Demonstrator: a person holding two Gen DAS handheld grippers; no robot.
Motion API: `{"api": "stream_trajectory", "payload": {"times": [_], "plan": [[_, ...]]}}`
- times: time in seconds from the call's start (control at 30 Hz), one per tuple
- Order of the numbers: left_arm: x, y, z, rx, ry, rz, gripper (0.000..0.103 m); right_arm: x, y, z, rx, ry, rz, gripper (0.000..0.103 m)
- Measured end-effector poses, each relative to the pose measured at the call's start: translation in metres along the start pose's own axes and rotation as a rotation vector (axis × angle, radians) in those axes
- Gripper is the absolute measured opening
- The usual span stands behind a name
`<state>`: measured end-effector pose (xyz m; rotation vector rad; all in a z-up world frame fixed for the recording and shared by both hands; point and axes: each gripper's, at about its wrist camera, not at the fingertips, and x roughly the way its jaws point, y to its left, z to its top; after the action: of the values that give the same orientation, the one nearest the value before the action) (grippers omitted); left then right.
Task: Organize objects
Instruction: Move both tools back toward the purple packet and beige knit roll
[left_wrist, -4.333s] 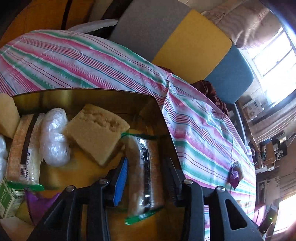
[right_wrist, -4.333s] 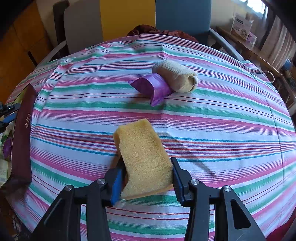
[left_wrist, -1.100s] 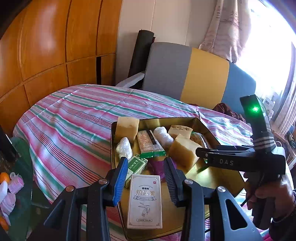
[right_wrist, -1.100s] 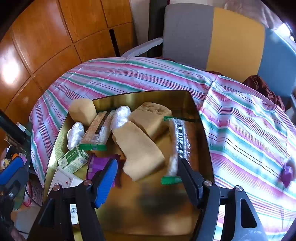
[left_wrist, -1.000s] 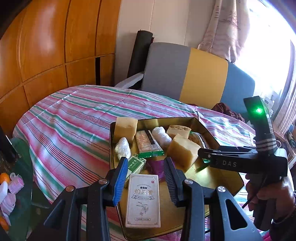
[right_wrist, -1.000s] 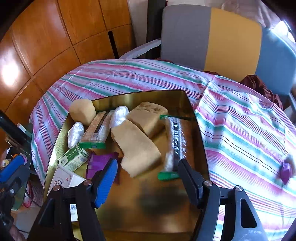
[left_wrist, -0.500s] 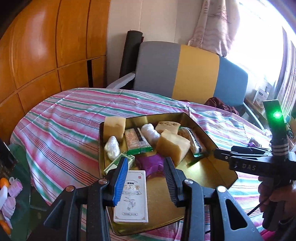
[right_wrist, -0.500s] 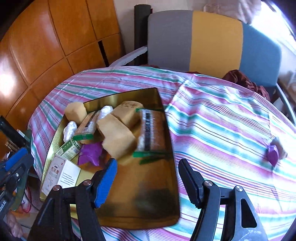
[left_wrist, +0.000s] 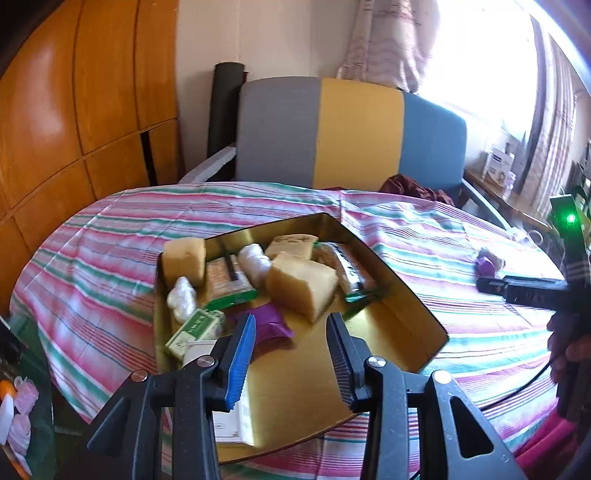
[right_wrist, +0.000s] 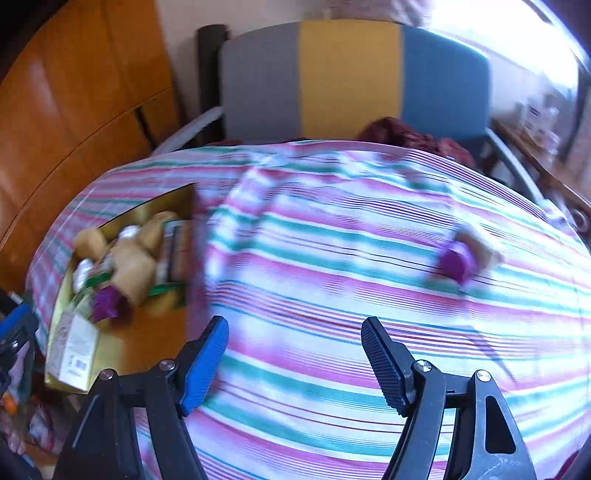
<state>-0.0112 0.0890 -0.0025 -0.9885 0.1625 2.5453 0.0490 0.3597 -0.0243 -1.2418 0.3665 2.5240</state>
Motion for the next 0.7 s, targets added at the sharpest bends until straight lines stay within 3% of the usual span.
{"api": "stream_trajectory", "payload": {"times": [0.5, 0.7], "plan": [[0.009, -0.067, 0.012, 0.15, 0.007, -0.076, 0.04, -0.018, -0.155, 0.001, 0.251, -0.076, -0.26, 0.079], [0.023, -0.098, 0.017, 0.2, 0.032, -0.101, 0.04, -0.012, -0.197, -0.014, 0.433, -0.066, -0.273, 0.079]]}}
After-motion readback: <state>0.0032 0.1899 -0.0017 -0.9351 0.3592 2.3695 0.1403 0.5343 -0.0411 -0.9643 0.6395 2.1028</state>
